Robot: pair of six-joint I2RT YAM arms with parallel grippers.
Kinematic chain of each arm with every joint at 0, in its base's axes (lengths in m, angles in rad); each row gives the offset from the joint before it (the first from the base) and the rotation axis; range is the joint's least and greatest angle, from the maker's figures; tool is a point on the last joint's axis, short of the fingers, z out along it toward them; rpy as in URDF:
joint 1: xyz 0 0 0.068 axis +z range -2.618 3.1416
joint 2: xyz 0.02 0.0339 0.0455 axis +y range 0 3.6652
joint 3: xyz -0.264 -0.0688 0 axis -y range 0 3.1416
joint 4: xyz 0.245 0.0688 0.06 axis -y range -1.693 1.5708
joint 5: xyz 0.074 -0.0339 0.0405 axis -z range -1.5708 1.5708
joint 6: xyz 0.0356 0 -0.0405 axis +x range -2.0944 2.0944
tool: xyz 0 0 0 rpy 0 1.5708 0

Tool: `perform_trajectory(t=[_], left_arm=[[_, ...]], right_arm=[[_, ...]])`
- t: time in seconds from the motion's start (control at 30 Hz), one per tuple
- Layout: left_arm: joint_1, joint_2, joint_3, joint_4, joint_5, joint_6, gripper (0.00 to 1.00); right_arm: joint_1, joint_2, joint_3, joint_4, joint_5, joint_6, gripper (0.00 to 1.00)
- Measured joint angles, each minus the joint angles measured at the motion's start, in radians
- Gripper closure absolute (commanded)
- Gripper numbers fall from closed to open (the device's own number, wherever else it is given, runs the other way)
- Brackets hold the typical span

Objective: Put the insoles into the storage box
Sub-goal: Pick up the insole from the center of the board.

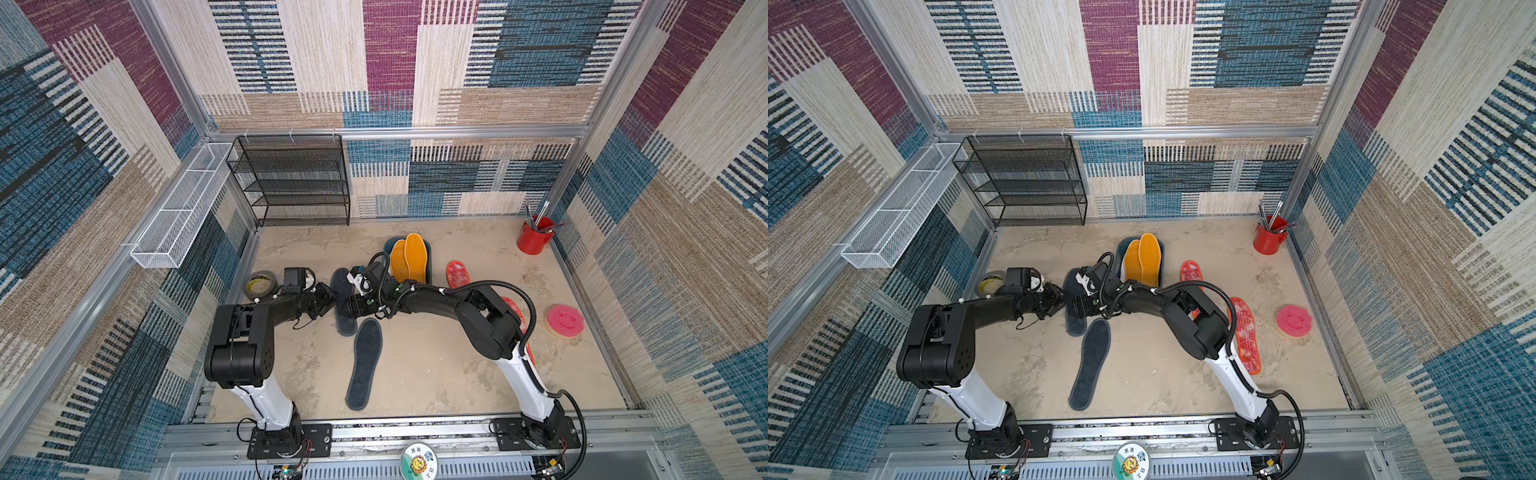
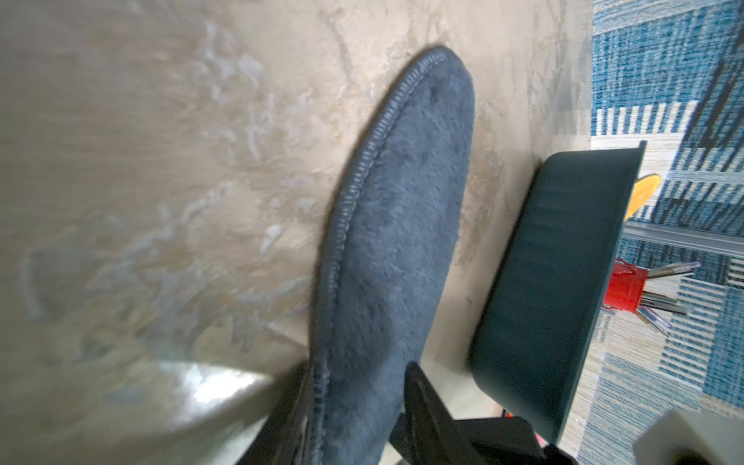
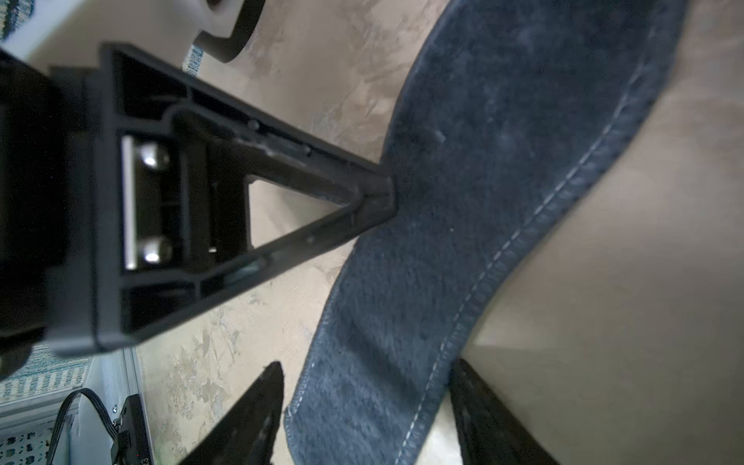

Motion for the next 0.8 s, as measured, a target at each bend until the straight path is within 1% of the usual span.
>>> perform_trajectory(t=[0.13, 0.2, 0.27, 0.3, 0.37, 0.4, 0.5, 0.63, 0.73, 0.8], left_arm=[[0.003, 0.013, -0.035, 0.089, 0.061, -0.004, 0.58], [0.006, 0.015, -0.052, 0.121, 0.084, -0.004, 0.63], [0.010, 0.016, -0.069, 0.135, 0.111, -0.004, 0.73], [0.013, 0.016, -0.078, 0.134, 0.124, -0.003, 0.80], [0.022, 0.016, -0.088, 0.128, 0.147, -0.002, 0.98], [0.028, 0.018, -0.092, 0.120, 0.164, 0.001, 1.00], [0.041, 0.018, -0.092, 0.095, 0.205, 0.008, 1.00], [0.045, 0.010, -0.089, 0.063, 0.217, 0.019, 1.00], [0.047, -0.023, -0.085, -0.009, 0.200, 0.031, 1.00], [0.047, -0.056, -0.082, -0.072, 0.163, 0.037, 1.00]], right_arm=[[-0.001, -0.004, -0.018, 0.027, -0.015, 0.000, 0.33], [-0.001, -0.015, -0.034, 0.032, -0.024, 0.000, 0.33], [0.000, -0.029, -0.054, 0.032, -0.031, 0.003, 0.33], [-0.001, -0.039, -0.068, 0.032, -0.035, 0.004, 0.33], [0.000, -0.057, -0.091, 0.032, -0.040, 0.011, 0.33], [0.000, -0.063, -0.100, 0.031, -0.040, 0.011, 0.33], [0.000, -0.084, -0.120, 0.031, -0.040, 0.014, 0.33], [0.000, -0.119, -0.141, 0.031, -0.039, 0.014, 0.33], [0.000, -0.166, -0.165, 0.026, -0.029, 0.014, 0.33], [-0.001, -0.218, -0.185, 0.017, -0.019, 0.014, 0.32]])
